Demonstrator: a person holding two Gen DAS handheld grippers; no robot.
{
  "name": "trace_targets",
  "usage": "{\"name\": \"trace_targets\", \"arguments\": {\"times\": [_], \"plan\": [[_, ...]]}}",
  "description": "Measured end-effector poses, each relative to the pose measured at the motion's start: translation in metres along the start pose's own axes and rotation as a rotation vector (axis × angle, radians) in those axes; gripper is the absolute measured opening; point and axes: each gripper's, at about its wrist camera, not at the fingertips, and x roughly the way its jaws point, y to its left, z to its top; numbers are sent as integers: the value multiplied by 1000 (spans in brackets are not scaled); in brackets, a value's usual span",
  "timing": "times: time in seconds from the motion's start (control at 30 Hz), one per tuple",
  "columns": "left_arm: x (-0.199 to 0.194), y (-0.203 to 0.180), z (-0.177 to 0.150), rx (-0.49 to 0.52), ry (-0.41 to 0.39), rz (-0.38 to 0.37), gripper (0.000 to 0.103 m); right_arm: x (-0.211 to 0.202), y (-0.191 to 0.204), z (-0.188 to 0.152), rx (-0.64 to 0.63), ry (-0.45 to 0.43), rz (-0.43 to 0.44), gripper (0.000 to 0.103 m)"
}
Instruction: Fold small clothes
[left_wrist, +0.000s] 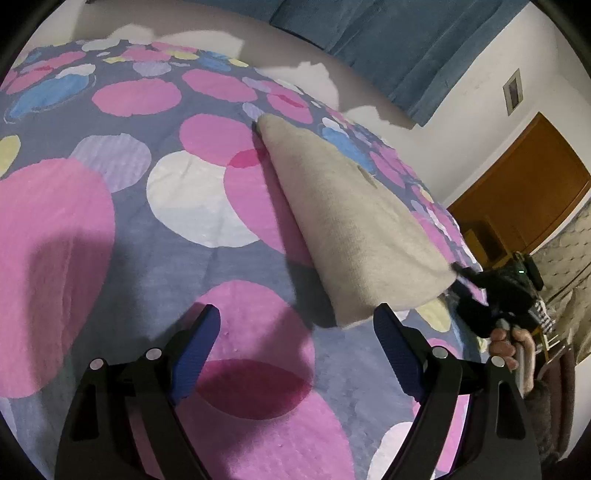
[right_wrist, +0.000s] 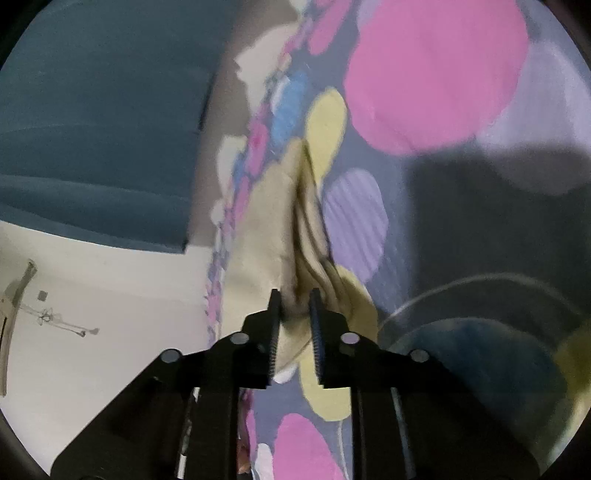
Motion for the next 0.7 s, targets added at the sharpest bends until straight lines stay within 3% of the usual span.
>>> {"name": "trace_targets", "arguments": {"times": [0.1, 0.3, 0.37, 0.5, 0.57, 0.6, 0.7], "plan": [[0, -2, -1, 12, 0, 15, 84, -4, -1, -1, 9, 20, 6, 24], [-20, -11, 0, 53, -102, -17, 84, 4, 12, -3, -43, 38, -11, 25], [-14, -10, 0, 53, -82, -1, 84, 3, 17, -3, -73, 39, 0, 34], [-3, 1, 2, 2, -23, -4, 84, 13, 29, -9, -95, 117, 135, 40], [-4, 5, 2, -17, -23, -8, 84, 12, 36, -8, -108, 109, 182, 46], [-5, 7, 2, -27, -26, -10, 84, 11, 36, -7, -117, 95, 156, 46], [-6, 8, 2, -34, -31, -9, 84, 4, 31, -4, -139, 27, -39, 46]]}}
